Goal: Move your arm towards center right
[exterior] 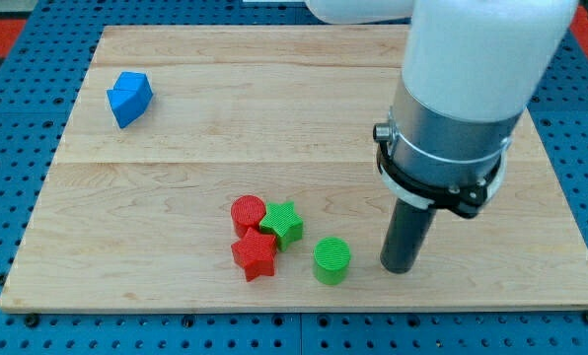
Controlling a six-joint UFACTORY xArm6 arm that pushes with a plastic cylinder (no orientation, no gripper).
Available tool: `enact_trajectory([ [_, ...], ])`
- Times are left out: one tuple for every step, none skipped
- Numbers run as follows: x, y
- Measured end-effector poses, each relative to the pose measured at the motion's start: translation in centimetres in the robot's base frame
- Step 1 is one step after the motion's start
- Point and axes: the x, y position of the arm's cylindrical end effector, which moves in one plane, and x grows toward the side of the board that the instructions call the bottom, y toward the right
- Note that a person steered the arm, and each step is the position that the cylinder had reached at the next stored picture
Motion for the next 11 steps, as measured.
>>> enact_trajectory([
  [0.4,-4.0],
  [0.1,-7.4],
  [0.1,-7.7],
  [0.1,-3.8],
  [-1.5,1.6],
  [-4.7,4.7],
  [-4.7,4.6],
  [-4.8,5.3],
  [-7.1,11.6],
  [-9.6,17.8],
  [-13.1,22.4],
])
